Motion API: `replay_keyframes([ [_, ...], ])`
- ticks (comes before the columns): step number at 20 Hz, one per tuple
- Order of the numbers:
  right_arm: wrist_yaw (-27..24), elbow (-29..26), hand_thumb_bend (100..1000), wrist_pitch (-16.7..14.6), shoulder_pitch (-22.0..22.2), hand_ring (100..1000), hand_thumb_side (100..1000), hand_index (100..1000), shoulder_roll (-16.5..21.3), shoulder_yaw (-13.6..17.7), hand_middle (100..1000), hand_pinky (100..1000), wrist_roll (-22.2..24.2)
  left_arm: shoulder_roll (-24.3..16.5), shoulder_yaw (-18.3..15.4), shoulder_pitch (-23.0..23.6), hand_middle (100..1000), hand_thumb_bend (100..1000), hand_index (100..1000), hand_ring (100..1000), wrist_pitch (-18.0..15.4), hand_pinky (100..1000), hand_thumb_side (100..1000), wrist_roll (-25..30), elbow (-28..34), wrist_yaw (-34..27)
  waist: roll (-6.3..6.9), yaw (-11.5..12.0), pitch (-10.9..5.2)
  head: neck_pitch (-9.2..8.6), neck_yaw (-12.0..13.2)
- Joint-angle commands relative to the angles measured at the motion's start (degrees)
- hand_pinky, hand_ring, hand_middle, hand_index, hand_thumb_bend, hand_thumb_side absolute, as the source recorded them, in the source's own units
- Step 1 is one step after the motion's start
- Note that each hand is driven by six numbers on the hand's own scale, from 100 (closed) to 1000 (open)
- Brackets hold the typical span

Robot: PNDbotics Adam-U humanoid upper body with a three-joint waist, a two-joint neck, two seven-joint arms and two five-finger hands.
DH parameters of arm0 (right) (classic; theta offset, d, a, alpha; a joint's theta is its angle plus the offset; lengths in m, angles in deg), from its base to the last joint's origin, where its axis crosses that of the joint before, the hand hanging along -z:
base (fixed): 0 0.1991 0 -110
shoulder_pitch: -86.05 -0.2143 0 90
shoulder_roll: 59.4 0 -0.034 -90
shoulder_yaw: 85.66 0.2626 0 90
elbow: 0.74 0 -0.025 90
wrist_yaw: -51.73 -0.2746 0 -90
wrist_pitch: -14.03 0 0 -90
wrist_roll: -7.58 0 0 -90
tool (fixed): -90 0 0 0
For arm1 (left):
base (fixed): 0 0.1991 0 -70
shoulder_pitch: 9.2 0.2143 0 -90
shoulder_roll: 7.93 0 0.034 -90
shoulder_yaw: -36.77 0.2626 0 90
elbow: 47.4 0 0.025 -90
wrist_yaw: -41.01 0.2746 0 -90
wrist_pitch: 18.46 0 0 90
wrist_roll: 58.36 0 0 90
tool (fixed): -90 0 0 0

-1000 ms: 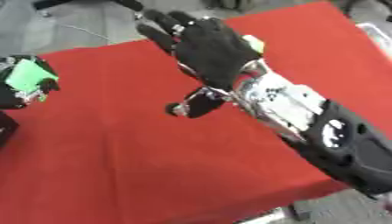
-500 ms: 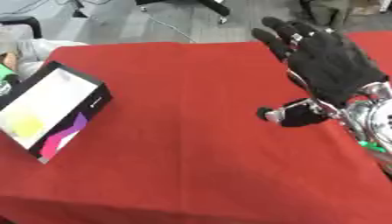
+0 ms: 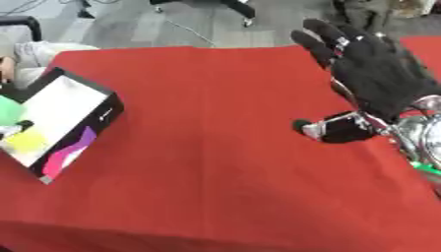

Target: Pick up the objects with one hand, pass them to the other hand, and then place them into the box on the other side of the table.

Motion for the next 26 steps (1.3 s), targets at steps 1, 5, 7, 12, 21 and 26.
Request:
replay_keyframes([
  [1, -0.1, -0.9, 646, 0.3, -0.6, 860, 466, 1000, 0.2, 0.3, 943, 100, -0.2, -2.6, 1.0, -1.0, 835, 1000, 944, 815, 3.3, 818, 552, -15.6, -2.1, 12.1, -0.03, 0.1, -0.69, -0.15, -0.2],
  [5, -0.1, -0.9, 647, 0.4, -0.5, 860, 469, 1000, 0.3, 0.2, 933, 100, 0.0, -3.2, 1.2, -0.9, 851, 1000, 958, 815, 4.1, 824, 631, -27.2, -6.1, 15.9, 0.05, 0.3, -0.77, -0.15, -1.0],
  [7, 0.0, -0.9, 649, 0.4, -0.4, 860, 468, 1000, 0.4, 0.3, 930, 100, 0.1, -3.4, 1.1, -0.7, 825, 996, 946, 787, 1.4, 814, 611, -29.1, -6.9, 14.0, 0.06, 0.5, -0.83, -0.15, -1.2],
  [12, -0.1, -0.9, 640, 1.8, 0.4, 855, 472, 1000, 0.9, 0.2, 926, 100, 0.1, -1.7, -2.4, -0.4, 760, 900, 921, 727, -2.4, 786, 635, -19.7, 3.3, 3.2, -0.01, 1.1, -0.92, -0.15, -4.5],
  [21, -5.6, -0.9, 566, 14.8, 4.1, 800, 500, 989, 8.5, 3.9, 869, 100, -2.7, 0.0, -5.0, 3.6, 707, 754, 906, 682, -2.4, 774, 662, 32.0, 40.2, -50.0, -0.29, 2.9, -0.91, -0.15, -25.8],
  [26, -12.8, -0.9, 491, 29.7, 7.2, 751, 545, 924, 13.5, 7.5, 812, 100, -6.7, 1.6, -8.4, 7.9, 694, 699, 899, 672, 9.7, 774, 664, 57.0, 53.4, -79.6, -0.21, 4.9, -0.55, -0.15, -32.6],
])
